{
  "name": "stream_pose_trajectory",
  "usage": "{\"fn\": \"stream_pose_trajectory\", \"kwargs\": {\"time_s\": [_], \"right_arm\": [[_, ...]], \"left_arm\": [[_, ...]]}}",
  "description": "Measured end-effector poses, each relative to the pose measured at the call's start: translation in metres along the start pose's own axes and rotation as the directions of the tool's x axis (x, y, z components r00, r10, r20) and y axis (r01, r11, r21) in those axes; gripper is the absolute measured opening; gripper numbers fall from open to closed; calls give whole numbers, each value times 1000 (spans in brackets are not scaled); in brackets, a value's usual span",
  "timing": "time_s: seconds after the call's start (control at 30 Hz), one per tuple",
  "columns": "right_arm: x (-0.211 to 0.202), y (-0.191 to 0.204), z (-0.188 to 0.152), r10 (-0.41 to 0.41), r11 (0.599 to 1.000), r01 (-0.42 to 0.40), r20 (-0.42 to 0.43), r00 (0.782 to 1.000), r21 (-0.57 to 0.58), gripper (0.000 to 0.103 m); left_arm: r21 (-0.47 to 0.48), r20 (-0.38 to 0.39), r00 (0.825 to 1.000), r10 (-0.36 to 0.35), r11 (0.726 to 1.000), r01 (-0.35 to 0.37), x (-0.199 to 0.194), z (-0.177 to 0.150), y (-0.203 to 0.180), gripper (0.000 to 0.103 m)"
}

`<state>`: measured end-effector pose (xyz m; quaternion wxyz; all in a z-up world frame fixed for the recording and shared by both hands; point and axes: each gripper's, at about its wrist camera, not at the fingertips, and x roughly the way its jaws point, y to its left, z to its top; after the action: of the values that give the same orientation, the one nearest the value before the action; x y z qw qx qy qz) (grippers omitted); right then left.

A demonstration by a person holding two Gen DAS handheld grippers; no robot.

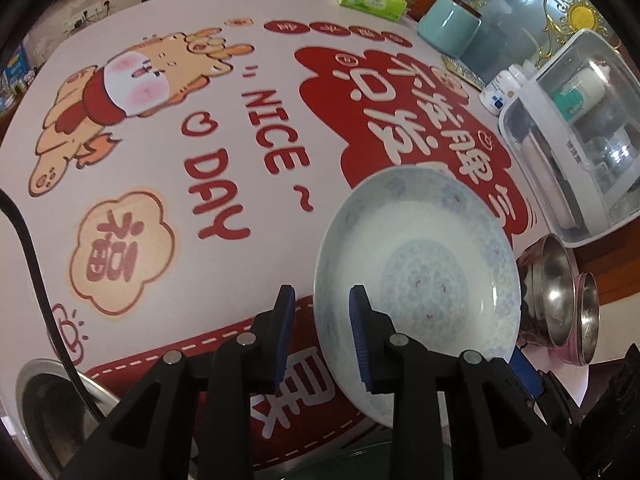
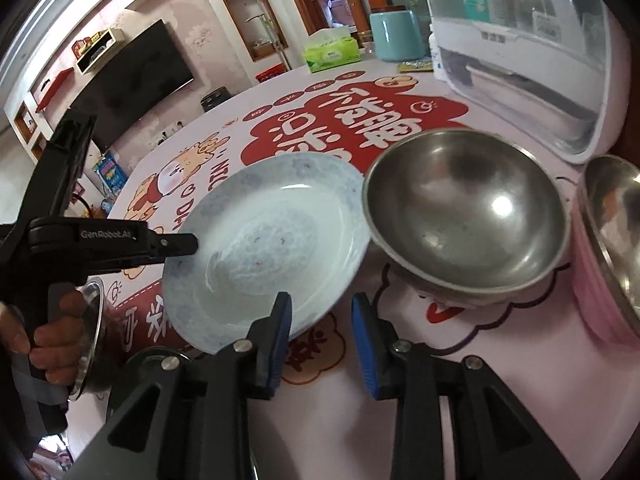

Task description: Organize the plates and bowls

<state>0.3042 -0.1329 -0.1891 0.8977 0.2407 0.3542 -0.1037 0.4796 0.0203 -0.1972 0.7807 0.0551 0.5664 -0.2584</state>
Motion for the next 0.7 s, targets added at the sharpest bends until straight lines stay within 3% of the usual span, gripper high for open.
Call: {"fn": "stream_pose_trajectory", "kwargs": {"time_s": [0.27,0.7], "right_arm": [[9,-2,1,53,998,-52,-32,998,36,31],[13,-6,3,64,996,-61,-46,997,63,27]], "left_arm": [[32,-2,1000,1,999,-1,13,-2,-9,26],[54,13,1000,6,998,-7,11,-5,-11,26]]}}
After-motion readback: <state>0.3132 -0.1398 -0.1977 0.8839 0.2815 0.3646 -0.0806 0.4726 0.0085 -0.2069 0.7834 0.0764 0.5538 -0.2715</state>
